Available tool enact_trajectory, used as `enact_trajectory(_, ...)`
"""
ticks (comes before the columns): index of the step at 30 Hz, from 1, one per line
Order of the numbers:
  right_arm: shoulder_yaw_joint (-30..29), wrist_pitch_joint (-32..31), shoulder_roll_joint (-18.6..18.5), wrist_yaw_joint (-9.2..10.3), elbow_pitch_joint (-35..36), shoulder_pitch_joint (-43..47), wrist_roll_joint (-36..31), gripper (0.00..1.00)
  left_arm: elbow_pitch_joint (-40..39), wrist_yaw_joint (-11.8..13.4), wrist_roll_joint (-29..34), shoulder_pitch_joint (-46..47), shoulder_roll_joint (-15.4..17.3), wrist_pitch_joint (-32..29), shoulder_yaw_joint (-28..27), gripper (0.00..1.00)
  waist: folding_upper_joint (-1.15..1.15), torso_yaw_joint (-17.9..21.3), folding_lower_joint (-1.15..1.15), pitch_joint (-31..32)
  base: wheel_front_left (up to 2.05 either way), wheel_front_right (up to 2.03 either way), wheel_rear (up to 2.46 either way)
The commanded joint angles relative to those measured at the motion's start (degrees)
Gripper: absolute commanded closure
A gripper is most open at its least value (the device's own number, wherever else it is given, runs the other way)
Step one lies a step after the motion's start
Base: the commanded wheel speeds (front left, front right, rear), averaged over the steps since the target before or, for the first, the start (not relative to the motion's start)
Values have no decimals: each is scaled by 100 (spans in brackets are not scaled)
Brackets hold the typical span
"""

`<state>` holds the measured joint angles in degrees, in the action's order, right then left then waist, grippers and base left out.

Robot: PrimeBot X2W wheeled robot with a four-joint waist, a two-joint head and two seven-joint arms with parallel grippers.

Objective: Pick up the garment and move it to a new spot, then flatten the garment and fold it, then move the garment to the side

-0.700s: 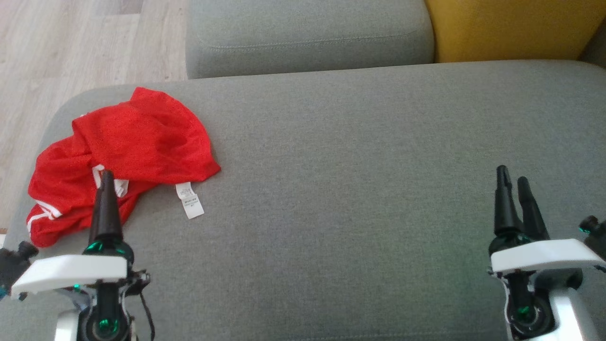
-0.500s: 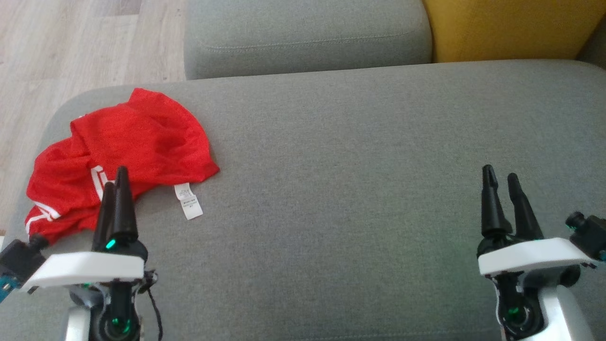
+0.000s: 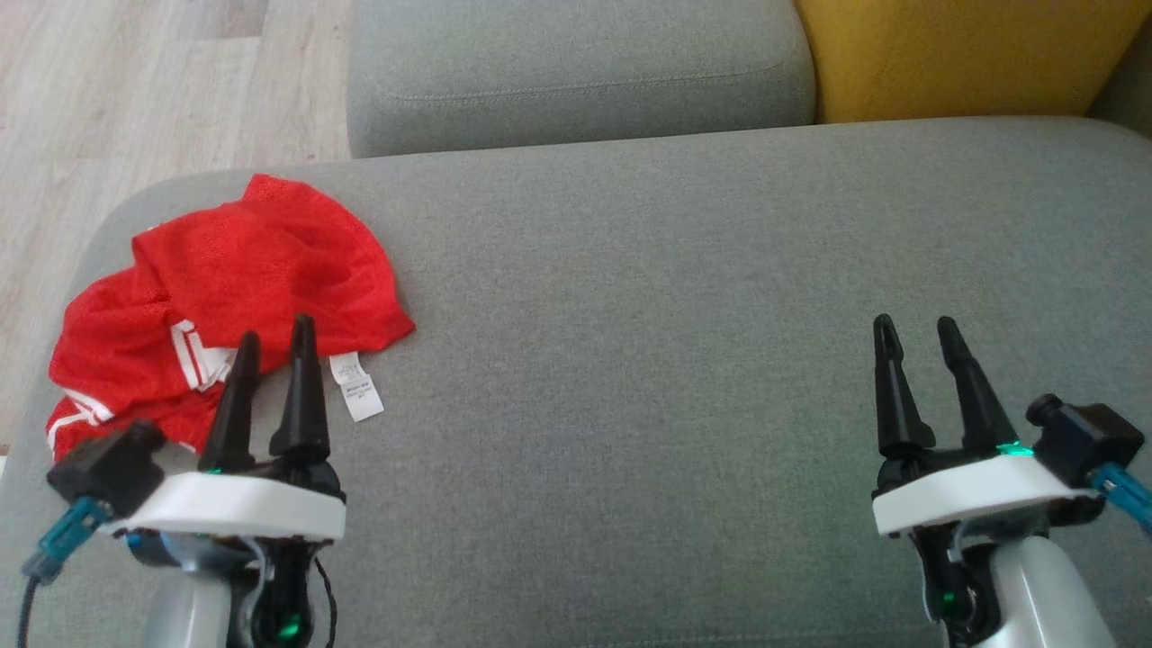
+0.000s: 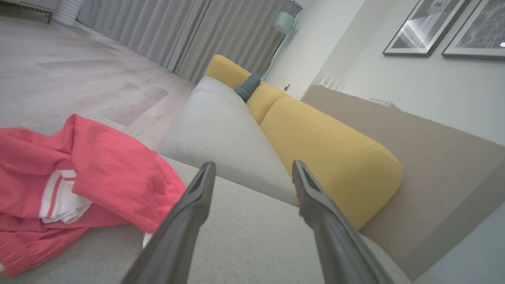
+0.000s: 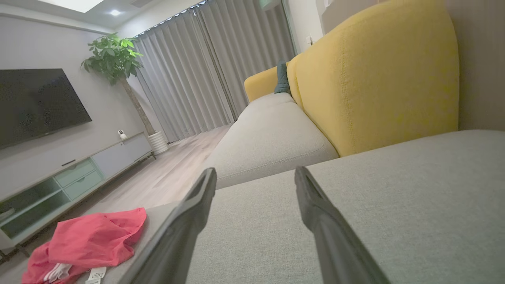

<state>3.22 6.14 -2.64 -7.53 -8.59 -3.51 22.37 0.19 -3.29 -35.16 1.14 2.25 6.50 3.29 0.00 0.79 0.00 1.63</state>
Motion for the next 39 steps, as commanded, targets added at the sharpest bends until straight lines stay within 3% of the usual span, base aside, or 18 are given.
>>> enact_trajectory(1, 77, 114, -14, 3, 296, -323, -344, 0, -255, 86, 344, 125, 162, 85, -10, 0, 0, 3, 0, 5, 0, 0, 0)
enact_trajectory(10, 99, 249, -12, 3, 431, -221, -895, 0, -200, 382, 1149, 94, 455, 219, 489, 0, 0, 4, 0, 21, 0, 0, 0)
enact_trajectory(28, 174, 553, -17, 4, 629, -62, -2457, 0, -321, 1493, 2629, 277, 1227, 520, 1779, 0, 0, 6, 0, -2, 0, 0, 0)
enact_trajectory(34, 161, 672, -19, 4, 735, -24, -2710, 0, -460, 1823, 2686, 269, 1336, 637, 1981, 0, 0, 6, 0, -11, 0, 0, 0)
enact_trajectory(39, 115, 756, -21, 4, 651, 45, -2335, 0, -513, 1821, 2451, 92, 1165, 721, 1799, 0, 0, -6, 0, -1, 0, 0, 0)
